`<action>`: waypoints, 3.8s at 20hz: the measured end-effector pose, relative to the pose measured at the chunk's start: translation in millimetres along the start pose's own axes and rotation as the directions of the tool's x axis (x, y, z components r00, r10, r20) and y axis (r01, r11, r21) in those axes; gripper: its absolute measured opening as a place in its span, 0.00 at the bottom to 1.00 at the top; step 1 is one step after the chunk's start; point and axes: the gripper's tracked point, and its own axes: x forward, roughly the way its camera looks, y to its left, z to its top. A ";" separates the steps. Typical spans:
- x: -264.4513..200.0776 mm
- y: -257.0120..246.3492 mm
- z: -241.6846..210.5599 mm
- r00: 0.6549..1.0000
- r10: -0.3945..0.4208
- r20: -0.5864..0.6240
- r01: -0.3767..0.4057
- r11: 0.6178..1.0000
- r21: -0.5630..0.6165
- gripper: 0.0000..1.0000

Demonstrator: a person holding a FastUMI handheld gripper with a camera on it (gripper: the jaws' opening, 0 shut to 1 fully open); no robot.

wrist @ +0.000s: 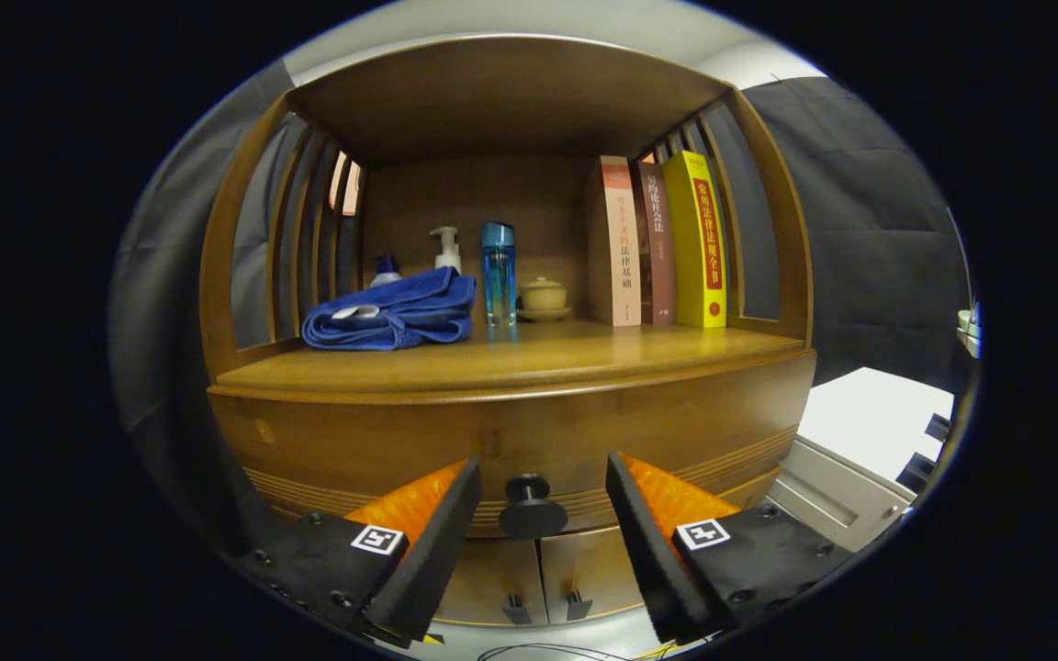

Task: Pull open the drawer, take out the items inside it, and place them on the countertop above the cabinet.

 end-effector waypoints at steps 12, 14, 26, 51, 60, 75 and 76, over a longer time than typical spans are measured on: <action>7.7 11.3 -26.1 0.998 0.046 -0.031 -0.050 0.991 -0.125 0.49; 5.9 10.5 -29.8 0.998 0.034 -0.050 -0.040 0.991 -0.125 0.47; -30.6 5.8 -31.5 0.995 0.014 -0.099 -0.023 0.996 -0.086 0.43; -106.9 -1.7 -42.5 0.989 0.053 -0.141 -0.062 0.996 -0.061 0.43; -136.8 -5.8 -44.9 0.985 0.052 -0.165 -0.065 0.995 -0.072 0.38; -176.3 -16.3 -50.3 0.982 0.034 -0.183 -0.046 0.997 -0.064 0.38; -177.4 -15.6 -50.1 0.982 0.039 -0.186 -0.051 0.997 -0.063 0.42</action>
